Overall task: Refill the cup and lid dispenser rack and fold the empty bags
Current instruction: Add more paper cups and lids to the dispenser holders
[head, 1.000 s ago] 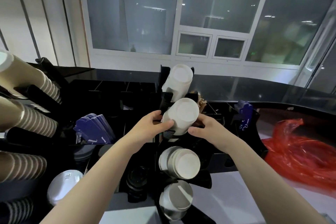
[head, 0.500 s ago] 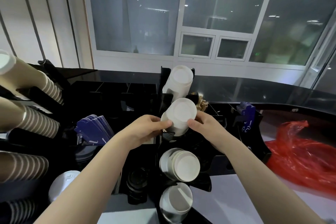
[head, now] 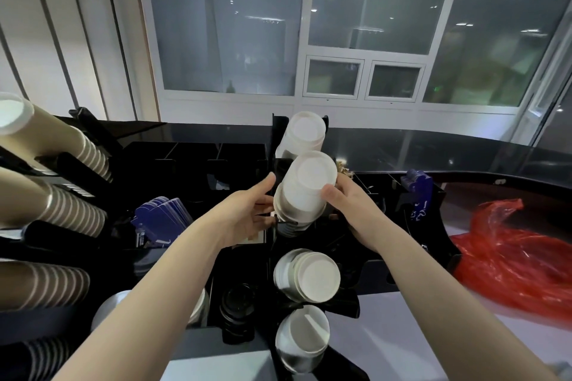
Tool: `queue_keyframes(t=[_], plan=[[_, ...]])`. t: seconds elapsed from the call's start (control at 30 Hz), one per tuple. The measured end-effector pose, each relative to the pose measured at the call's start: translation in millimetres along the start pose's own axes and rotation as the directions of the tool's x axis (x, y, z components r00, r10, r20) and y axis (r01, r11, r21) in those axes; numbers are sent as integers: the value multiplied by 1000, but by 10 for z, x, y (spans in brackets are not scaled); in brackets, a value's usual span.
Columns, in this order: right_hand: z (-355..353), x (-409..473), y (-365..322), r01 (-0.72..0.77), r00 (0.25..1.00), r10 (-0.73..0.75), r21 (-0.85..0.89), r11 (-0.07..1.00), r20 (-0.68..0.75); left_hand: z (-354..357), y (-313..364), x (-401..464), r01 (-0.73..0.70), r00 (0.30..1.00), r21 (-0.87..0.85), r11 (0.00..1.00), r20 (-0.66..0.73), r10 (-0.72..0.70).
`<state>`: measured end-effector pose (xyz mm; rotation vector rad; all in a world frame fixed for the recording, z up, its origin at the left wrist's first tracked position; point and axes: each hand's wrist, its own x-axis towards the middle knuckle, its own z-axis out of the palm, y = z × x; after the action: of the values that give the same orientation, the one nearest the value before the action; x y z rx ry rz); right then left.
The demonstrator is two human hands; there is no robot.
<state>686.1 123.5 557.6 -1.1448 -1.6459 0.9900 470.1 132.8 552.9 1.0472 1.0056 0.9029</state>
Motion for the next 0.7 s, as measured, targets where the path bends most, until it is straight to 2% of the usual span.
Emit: queue_keyframes(t=[0.2, 0.43, 0.7], plan=[[25, -11, -12, -3, 999, 5, 65, 998, -32, 62, -3, -36, 1, 999, -12, 1000, -49, -1], [66, -63, -12, -45, 999, 44, 20, 999, 30, 112, 15, -16, -10, 996, -18, 1000, -84, 8], [56, -82, -58, -69, 992, 61, 73, 995, 107, 103, 28, 49, 18, 990, 25, 1000, -139, -14]])
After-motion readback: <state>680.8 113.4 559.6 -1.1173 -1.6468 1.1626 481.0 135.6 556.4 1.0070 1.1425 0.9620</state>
